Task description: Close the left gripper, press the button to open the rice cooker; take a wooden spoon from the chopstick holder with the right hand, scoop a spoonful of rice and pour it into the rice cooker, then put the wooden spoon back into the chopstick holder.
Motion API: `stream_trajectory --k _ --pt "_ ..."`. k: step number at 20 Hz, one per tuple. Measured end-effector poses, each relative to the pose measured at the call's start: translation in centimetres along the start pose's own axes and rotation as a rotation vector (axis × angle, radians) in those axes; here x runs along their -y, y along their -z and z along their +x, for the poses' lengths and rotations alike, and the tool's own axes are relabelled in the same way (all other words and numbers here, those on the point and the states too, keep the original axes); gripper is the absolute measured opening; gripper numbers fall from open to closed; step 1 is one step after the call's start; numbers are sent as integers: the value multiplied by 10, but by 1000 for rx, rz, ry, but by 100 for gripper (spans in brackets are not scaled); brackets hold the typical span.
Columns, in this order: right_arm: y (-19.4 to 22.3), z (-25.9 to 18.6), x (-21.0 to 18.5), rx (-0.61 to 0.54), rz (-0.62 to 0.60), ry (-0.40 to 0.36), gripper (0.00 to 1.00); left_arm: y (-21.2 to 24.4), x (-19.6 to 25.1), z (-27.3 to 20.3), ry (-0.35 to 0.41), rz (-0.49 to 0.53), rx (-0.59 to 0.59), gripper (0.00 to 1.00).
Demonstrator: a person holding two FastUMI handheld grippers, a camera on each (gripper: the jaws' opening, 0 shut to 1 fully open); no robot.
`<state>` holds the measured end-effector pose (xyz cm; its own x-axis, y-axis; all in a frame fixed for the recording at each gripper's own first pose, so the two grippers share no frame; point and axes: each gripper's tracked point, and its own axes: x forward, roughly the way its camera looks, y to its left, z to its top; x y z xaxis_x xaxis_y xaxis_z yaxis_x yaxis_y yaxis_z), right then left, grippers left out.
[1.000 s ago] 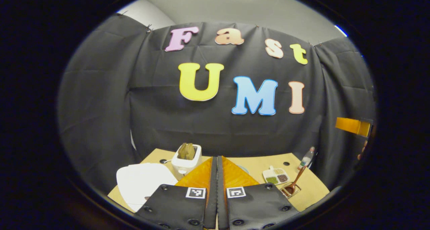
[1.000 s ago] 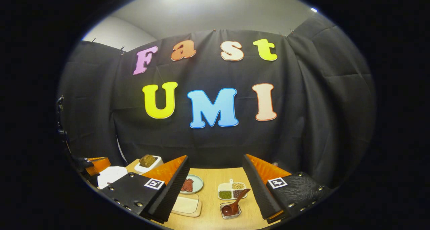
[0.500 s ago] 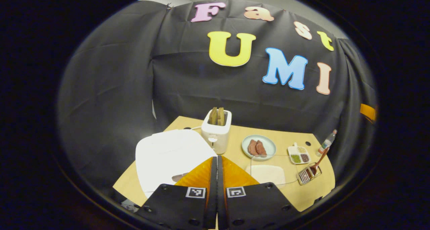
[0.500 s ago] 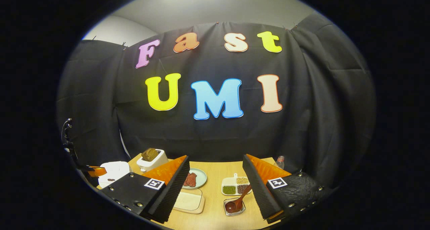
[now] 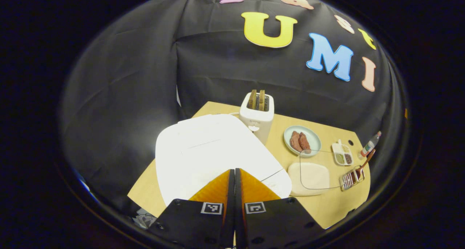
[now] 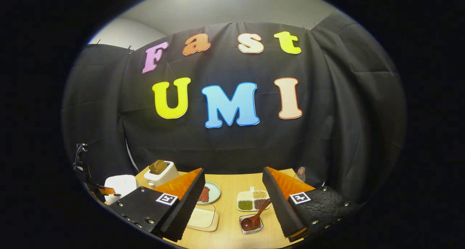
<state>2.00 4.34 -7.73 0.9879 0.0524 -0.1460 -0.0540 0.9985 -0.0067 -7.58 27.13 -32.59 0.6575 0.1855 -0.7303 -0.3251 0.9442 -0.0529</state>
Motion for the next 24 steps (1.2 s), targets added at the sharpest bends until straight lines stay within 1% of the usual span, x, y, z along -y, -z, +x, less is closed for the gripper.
stream_trajectory --k 2,3,4,5,6,7,9,10,11,12,13,15,16,17,18,21,22,23,24 --pt "2 1 4 -6 11 10 96 21 -2 12 -8 13 -58 9" --pt "2 2 5 -8 11 14 96 20 -4 16 -16 11 -36 9" --pt "3 1 7 -10 8 18 96 14 -4 12 -15 0 -34 12" --pt "2 1 8 -10 8 22 96 11 -3 11 -13 -6 -28 9" --pt "2 0 9 -7 8 23 96 4 -5 5 -23 5 9 9" --pt "1 1 10 -6 5 26 96 -12 -8 -2 -48 26 72 9" --pt "1 1 12 -5 -1 30 96 -55 -13 -21 -111 76 227 11" --pt "2 3 11 -5 -2 28 96 -77 -12 -39 -131 94 292 18" --pt "3 3 10 -6 -6 25 96 -92 -8 -51 -120 96 343 27" --pt "4 4 11 -3 -9 23 96 -107 5 -66 -89 91 379 34" --pt "5 6 11 -3 -8 20 96 -118 15 -76 -67 90 416 54" --pt "9 7 12 -8 5 12 96 -138 25 -93 -58 115 498 95" --pt "12 7 13 -9 10 12 96 -143 27 -99 -63 132 523 96" --pt "13 8 16 -9 13 14 96 -145 35 -102 -49 144 537 95" --pt "15 8 19 -8 14 17 96 -145 46 -104 -25 146 540 92" --pt "23 11 30 15 26 28 96 -145 65 -112 22 150 565 92" --pt "31 15 36 17 33 36 96 -145 70 -114 32 155 574 95" --pt "41 19 42 13 40 44 96 -144 75 -115 41 158 576 92" --pt "55 21 48 1 44 53 96 -143 81 -116 57 157 579 92"
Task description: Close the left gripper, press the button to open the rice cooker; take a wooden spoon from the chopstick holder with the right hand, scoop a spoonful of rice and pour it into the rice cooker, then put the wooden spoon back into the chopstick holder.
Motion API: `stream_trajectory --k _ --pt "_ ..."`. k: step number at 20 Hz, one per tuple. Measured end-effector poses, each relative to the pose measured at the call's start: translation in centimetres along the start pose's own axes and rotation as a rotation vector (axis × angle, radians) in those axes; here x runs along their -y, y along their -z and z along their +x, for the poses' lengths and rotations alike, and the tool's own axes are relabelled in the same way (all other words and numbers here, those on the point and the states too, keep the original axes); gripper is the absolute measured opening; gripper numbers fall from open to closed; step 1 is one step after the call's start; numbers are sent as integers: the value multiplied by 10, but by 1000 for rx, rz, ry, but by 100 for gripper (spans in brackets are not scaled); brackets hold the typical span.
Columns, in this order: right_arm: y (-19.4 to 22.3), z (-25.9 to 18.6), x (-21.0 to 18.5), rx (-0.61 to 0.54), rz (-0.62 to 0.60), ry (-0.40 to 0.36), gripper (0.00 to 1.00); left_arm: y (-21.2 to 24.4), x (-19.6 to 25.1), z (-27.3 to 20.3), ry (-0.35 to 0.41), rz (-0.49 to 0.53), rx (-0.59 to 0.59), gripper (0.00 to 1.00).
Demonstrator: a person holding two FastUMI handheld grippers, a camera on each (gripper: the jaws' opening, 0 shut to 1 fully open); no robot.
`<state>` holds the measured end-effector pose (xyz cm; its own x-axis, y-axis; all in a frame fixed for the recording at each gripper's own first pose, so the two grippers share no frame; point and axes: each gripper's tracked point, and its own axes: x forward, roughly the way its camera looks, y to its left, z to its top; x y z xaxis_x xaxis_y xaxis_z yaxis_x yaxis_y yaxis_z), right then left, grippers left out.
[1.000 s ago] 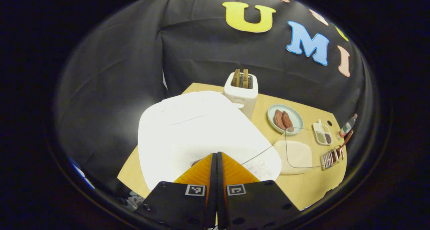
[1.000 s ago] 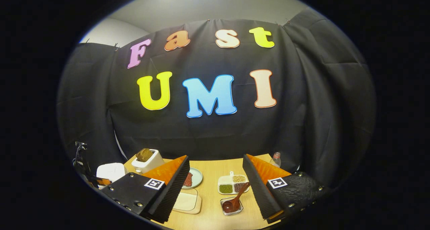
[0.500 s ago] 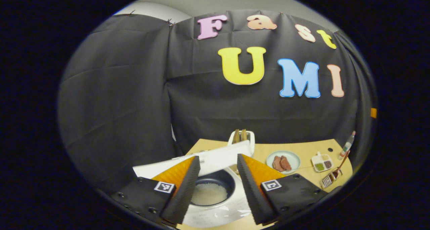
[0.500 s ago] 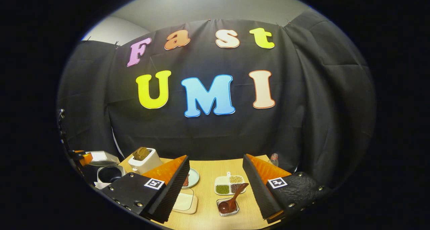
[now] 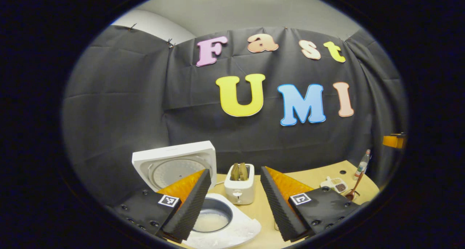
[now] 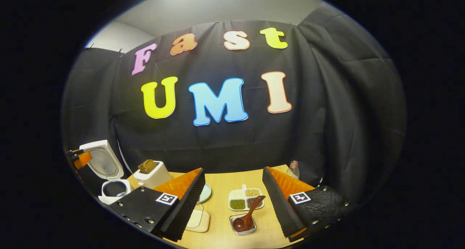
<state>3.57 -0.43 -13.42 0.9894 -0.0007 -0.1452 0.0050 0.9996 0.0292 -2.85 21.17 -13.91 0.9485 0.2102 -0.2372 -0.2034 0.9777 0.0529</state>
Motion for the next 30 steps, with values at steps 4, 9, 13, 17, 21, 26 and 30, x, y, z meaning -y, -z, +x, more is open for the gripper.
stream_trajectory --k 4,9,13,17,21,26,30 --pt "38 11 29 -39 16 47 96 -1 24 -8 41 -9 16 95" --pt "72 33 48 -106 31 56 96 4 51 -10 87 0 -2 92" --pt "97 58 52 -150 60 36 96 12 69 -7 118 22 -41 99" --pt "129 86 59 -215 38 38 96 10 77 -5 126 39 -53 95" --pt "161 110 63 -283 39 50 95 20 90 -4 149 34 -77 99" --pt "188 138 63 -362 80 56 87 31 93 0 138 64 -122 92" --pt "181 142 55 -323 55 -9 59 25 91 0 131 68 -104 95"
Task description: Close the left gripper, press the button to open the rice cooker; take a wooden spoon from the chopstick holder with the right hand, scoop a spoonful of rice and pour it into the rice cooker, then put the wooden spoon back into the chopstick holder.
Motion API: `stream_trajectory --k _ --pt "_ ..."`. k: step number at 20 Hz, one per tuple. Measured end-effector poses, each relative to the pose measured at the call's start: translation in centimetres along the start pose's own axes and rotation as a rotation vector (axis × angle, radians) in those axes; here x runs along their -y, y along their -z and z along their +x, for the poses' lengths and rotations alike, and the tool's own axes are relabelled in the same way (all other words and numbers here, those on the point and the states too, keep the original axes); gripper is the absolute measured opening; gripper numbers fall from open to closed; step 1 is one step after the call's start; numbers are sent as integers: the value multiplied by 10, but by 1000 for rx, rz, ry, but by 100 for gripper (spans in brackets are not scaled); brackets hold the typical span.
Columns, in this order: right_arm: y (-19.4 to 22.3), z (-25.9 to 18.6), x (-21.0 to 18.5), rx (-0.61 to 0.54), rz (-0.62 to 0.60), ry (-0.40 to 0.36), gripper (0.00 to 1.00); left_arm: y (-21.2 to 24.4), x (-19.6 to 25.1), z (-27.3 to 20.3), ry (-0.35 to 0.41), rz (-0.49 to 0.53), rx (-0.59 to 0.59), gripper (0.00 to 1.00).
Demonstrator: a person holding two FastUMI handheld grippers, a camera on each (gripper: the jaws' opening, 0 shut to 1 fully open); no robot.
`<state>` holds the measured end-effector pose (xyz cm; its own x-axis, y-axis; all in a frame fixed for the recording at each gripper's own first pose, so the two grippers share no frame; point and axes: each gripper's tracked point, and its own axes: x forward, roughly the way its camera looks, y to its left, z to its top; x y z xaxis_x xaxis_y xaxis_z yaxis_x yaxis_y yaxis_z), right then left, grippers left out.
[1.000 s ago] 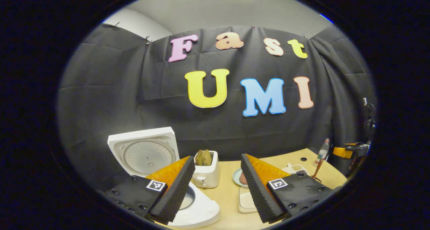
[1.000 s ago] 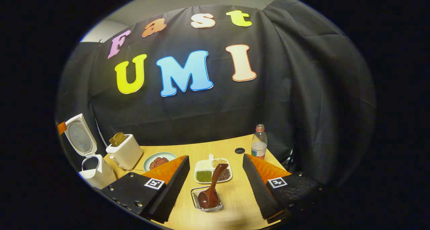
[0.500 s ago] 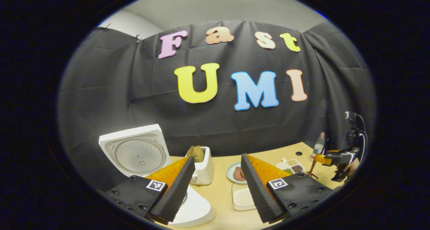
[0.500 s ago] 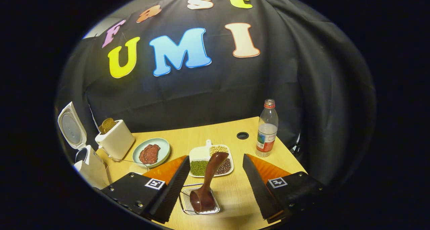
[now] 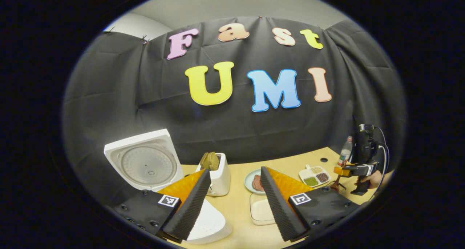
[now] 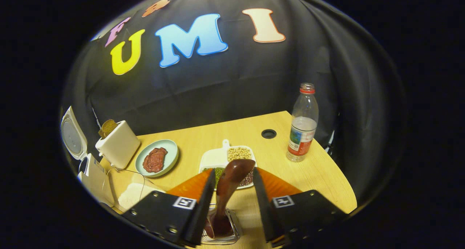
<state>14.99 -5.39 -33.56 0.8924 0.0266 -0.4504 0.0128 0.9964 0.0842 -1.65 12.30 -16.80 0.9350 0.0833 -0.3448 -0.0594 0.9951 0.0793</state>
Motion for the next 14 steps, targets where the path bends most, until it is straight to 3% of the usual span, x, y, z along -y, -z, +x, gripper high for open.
stream_trajectory --k 1,3,4,5,6,7,14 --pt "2 3 -3 -5 10 -22 43 2 0 0 0 -1 -4 95" --pt "3 1 -12 -21 69 -62 30 6 1 2 3 -6 -15 95" --pt "2 -3 -12 -32 109 -71 29 6 1 1 4 -8 -14 95" --pt "3 -3 -14 -40 130 -82 20 6 2 0 8 -9 -12 95" --pt "6 -8 -10 -49 155 -67 19 6 3 -1 10 -8 -11 95" --pt "6 -13 -14 -55 160 -71 10 6 3 -4 12 -5 -9 92" --pt "-34 -54 -27 27 154 -85 10 0 6 -17 34 -16 30 95"
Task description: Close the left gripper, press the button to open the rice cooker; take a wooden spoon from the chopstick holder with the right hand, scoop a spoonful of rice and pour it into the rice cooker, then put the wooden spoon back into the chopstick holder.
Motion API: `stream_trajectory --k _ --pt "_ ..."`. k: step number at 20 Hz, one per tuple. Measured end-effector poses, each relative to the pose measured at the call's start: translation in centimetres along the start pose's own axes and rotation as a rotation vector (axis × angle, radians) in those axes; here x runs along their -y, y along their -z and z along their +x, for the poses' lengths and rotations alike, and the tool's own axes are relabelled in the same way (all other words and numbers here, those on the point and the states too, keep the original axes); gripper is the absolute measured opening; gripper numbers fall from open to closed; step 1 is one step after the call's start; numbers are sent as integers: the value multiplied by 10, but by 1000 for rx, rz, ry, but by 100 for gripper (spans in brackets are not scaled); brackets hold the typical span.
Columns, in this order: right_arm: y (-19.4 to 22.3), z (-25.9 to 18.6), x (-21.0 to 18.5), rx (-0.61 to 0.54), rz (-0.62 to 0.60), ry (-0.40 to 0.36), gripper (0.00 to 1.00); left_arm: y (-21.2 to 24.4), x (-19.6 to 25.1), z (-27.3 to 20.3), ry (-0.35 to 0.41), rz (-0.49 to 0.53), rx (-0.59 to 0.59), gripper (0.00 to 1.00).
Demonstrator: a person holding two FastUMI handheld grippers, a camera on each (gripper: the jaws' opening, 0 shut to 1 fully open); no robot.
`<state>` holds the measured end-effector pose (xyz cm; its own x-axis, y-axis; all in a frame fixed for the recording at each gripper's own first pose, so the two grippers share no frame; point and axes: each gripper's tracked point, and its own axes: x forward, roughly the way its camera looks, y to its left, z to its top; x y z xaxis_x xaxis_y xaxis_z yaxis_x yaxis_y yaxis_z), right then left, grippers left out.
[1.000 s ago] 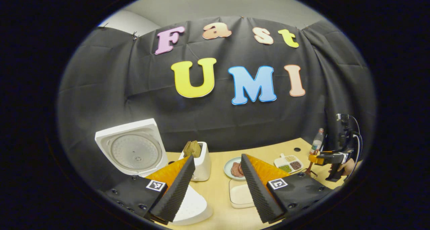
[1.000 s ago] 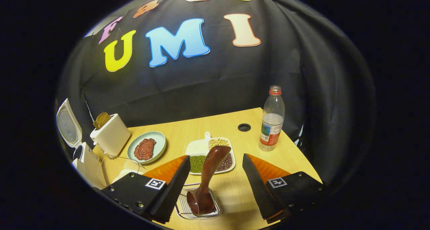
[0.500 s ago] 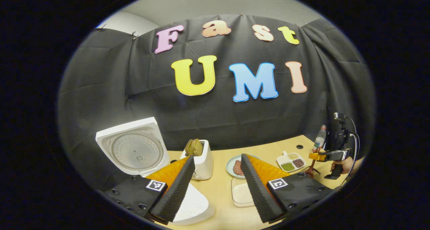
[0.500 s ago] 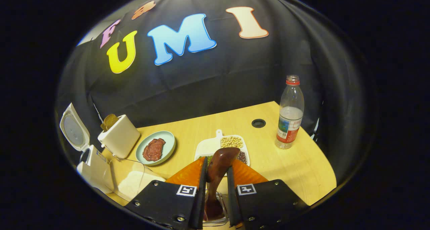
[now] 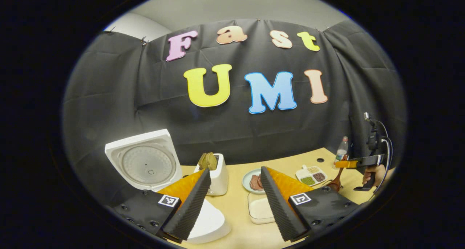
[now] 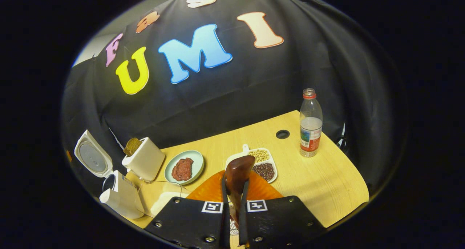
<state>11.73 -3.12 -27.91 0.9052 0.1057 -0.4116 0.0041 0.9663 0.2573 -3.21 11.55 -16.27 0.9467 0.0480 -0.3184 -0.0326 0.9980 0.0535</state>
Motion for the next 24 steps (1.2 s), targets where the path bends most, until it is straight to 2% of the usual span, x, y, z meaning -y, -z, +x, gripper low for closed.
stream_trajectory --k 3,4,6,7,9,11,17,20,24 --pt "-25 -20 -4 40 22 11 10 -7 4 -5 22 -30 31 95" --pt "-35 -28 -9 62 30 2 10 -9 9 -7 45 -44 42 92" --pt "-53 -43 -20 95 22 -13 10 -15 14 -13 69 -55 72 97" --pt "-61 -49 -29 108 16 -26 9 -19 14 -16 73 -56 89 99" --pt "-74 -58 -51 127 5 -63 10 -30 14 -21 80 -67 121 92" --pt "-79 -61 -73 141 -14 -89 10 -41 11 -25 85 -66 149 95" --pt "-67 -48 -149 117 -69 -197 10 -59 -8 -34 69 -65 193 95" --pt "-49 -28 -182 82 -130 -238 10 -56 -19 -34 47 -58 179 92" --pt "-11 10 -208 25 -238 -231 10 -56 -32 -41 28 -60 188 93"
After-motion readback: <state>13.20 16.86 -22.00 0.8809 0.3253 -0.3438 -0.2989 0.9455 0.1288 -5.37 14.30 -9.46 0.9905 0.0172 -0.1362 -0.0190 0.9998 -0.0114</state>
